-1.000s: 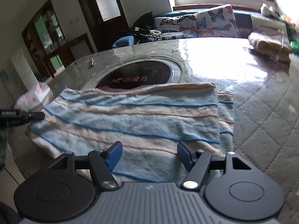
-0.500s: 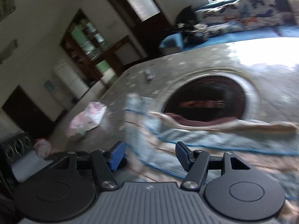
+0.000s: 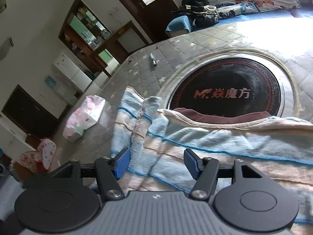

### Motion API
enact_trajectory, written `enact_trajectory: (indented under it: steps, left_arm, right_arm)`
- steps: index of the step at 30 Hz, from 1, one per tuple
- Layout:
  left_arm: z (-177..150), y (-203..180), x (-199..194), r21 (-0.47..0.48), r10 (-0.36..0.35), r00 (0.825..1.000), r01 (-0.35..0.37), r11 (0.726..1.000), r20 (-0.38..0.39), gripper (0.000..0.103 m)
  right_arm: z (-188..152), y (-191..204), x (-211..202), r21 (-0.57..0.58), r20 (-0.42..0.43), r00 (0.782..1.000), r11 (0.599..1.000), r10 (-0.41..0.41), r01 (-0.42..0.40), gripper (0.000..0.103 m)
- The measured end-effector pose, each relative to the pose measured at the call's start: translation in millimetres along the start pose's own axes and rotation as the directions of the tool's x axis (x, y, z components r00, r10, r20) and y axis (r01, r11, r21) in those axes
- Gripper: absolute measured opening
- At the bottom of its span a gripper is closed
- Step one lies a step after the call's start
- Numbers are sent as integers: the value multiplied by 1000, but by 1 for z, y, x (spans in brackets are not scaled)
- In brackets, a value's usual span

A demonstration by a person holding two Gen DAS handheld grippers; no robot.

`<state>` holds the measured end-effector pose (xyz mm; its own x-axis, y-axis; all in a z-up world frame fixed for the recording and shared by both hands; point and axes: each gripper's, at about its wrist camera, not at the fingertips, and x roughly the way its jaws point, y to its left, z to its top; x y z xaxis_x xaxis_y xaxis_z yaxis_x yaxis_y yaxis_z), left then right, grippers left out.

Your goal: Fold clothes

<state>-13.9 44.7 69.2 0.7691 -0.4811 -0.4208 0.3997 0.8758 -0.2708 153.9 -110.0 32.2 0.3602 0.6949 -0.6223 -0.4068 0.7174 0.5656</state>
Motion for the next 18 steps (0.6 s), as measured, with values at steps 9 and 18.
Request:
enact_trajectory:
  steps: [9,18]
  left_arm:
    - [-21,85,-25,-328,190,981,-166,930,41,9]
    - [-36,112,-49,-382,301,953,-288,878,-27,41]
  right_arm:
    - [1,4,2,3,2,1000,1000,10,-10,63]
    - [4,34,18,-73,-33,998,996,55,-57,64]
